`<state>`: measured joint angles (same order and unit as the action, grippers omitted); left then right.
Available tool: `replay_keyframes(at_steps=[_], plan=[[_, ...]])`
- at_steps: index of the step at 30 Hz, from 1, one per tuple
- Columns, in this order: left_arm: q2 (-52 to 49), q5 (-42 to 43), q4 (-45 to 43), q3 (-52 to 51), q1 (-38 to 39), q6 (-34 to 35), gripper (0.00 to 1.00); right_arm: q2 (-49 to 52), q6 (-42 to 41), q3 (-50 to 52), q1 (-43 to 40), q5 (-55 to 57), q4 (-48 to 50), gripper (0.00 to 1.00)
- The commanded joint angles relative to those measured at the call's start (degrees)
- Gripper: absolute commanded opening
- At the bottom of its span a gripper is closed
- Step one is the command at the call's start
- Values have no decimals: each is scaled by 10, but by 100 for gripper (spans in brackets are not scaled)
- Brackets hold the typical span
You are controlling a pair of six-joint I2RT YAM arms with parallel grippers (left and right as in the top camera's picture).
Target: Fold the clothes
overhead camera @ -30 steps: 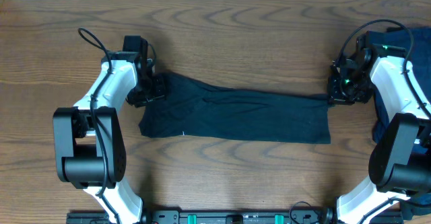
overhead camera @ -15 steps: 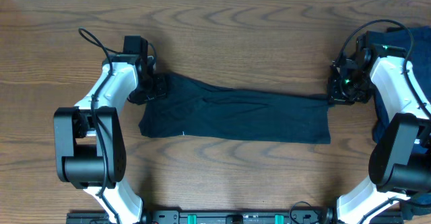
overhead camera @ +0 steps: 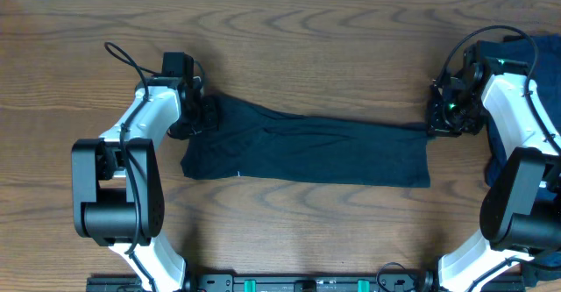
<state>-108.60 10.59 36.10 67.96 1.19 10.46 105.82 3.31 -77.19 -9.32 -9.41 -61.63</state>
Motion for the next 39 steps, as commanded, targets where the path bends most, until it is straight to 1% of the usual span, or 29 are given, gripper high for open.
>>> replay_keyframes(at_steps=[1,14,18,23,24,25,28,29,32,39], plan=[[-4,3,0,-8,-1,-8,47,-6,-7,1,-3,0,1,2],[-4,3,-13,-22,-1,-8,47,-6,-7,1,-3,0,1,2],[-4,3,-37,-43,-1,-8,46,-6,-7,1,-3,0,1,2],[-3,4,-45,-42,-2,-5,45,-6,-7,1,-3,0,2,2],[-3,4,-45,-42,-2,-3,38,-6,-7,1,-4,0,2,2],[-3,4,-44,-42,-2,-3,34,-6,-7,1,-3,0,2,2],[-3,4,-43,-42,-2,-3,24,-6,-7,1,-3,0,2,2],[-3,4,-43,-42,-2,-3,22,-6,-7,1,-3,0,2,2],[-2,4,-42,-41,-2,-3,20,-6,-7,1,-3,0,3,2],[15,4,-15,-9,-2,-3,20,-6,-7,1,-3,0,3,2]])
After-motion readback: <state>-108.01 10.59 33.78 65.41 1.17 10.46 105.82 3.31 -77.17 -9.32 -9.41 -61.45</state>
